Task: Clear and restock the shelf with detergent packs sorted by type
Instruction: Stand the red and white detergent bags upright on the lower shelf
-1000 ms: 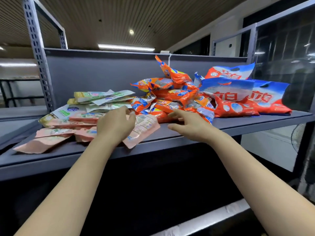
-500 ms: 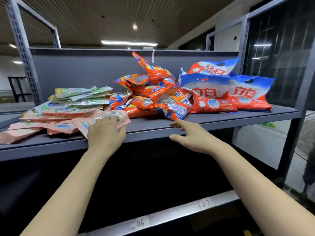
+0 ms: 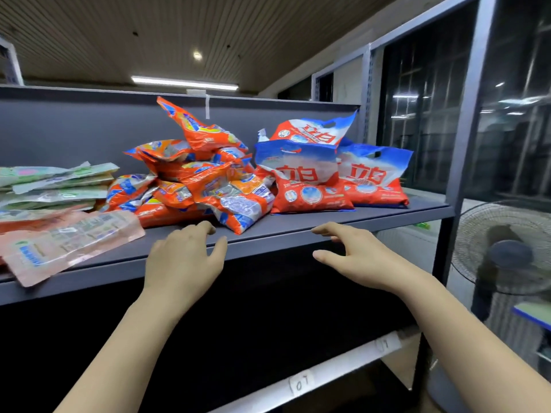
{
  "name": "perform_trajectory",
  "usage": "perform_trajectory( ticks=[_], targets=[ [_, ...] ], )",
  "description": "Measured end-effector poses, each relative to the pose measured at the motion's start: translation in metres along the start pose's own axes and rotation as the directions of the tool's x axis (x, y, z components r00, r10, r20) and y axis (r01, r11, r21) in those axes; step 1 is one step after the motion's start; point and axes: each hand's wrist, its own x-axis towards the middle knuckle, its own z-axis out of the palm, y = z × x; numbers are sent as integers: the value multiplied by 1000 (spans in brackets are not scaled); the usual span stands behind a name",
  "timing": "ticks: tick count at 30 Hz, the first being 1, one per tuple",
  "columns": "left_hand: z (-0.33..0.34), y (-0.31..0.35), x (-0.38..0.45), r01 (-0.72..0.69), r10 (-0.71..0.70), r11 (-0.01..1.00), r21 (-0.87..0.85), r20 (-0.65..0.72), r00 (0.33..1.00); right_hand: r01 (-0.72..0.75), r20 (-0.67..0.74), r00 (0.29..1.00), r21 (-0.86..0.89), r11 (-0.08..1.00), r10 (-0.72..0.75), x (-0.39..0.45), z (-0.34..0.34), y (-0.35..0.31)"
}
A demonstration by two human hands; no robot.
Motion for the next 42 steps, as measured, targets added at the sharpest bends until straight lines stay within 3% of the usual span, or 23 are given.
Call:
perform_trajectory(
  ticks=[7, 17, 20, 23, 28, 32, 34, 37, 39, 42],
  targets=[
    [49, 64, 43, -81, 77, 993, -85, -49, 996, -80, -76, 994, -33, 996, 77, 23, -37, 65],
    [102, 112, 102, -107, 113, 988, -110, 44, 993, -209, -86, 975, -39, 977, 205, 58, -62, 141],
    [118, 119, 124, -45, 62, 991, -127, 134, 989, -237, -101, 968, -47, 970, 232, 75, -65, 164],
    [135, 130, 143, 88, -40, 959, -269, 180, 983, -329, -174, 931, -19, 944, 321, 97, -68, 193],
    [157, 136, 175, 325, -333, 772, -547, 89, 939, -455, -299, 824, 157, 877, 481, 140, -78, 239],
    [149, 148, 183, 453, -484, 627, -634, 139, 864, -460, -149, 774, 535, 709, 615, 174, -88, 259],
    [144, 158, 183, 488, -525, 573, -658, 162, 835, -378, -43, 778, 764, 522, 626, 185, -93, 263],
    [145, 164, 183, 546, -579, 496, -675, 211, 787, -314, 81, 781, 908, 277, 619, 201, -97, 271],
    [145, 167, 180, 604, -590, 400, -690, 311, 746, -298, 103, 779, 928, 222, 618, 210, -95, 272],
    [145, 177, 174, 630, -609, 308, -713, 361, 706, -271, 41, 753, 928, 254, 656, 215, -95, 270]
  ],
)
